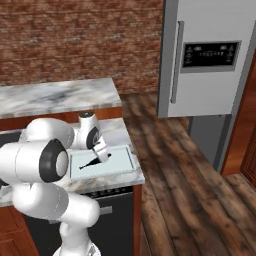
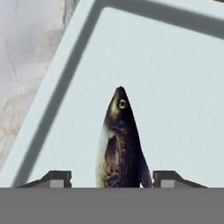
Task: Take the fish out of the fridge, briefly rinse it in the sink, and place it on the tray next to the sink.
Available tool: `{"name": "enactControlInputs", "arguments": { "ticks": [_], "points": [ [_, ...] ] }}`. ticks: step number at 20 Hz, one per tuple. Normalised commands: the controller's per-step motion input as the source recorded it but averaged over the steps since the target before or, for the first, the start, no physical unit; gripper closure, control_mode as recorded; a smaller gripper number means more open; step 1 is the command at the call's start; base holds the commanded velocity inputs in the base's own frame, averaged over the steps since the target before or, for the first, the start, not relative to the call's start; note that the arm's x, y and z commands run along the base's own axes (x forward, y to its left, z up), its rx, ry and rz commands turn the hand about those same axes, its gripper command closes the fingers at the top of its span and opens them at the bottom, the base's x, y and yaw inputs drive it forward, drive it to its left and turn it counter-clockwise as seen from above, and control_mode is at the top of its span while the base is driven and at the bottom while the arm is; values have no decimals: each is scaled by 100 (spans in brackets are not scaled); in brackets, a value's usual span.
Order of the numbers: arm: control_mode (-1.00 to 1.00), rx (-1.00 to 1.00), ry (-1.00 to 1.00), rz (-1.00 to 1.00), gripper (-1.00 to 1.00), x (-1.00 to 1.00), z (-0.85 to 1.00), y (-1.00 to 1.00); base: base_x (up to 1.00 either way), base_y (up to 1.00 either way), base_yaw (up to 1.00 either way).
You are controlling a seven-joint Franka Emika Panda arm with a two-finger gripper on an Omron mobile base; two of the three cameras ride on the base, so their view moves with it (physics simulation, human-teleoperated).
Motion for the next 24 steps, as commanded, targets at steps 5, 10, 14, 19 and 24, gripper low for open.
{"name": "enactControlInputs", "arguments": {
  "ticks": [5,10,14,19,24],
  "points": [
    [-100,2,-2,0,-100,-3,42,-1,0,0,0],
    [-100,0,-28,0,-100,-57,85,0,0,0,0],
    [-100,-1,-51,0,-100,-92,98,0,0,0,0],
    [-100,-3,-57,0,-100,-96,100,0,0,0,0],
    [-100,-2,-67,0,-100,-100,99,-1,0,0,0]
  ]
}}
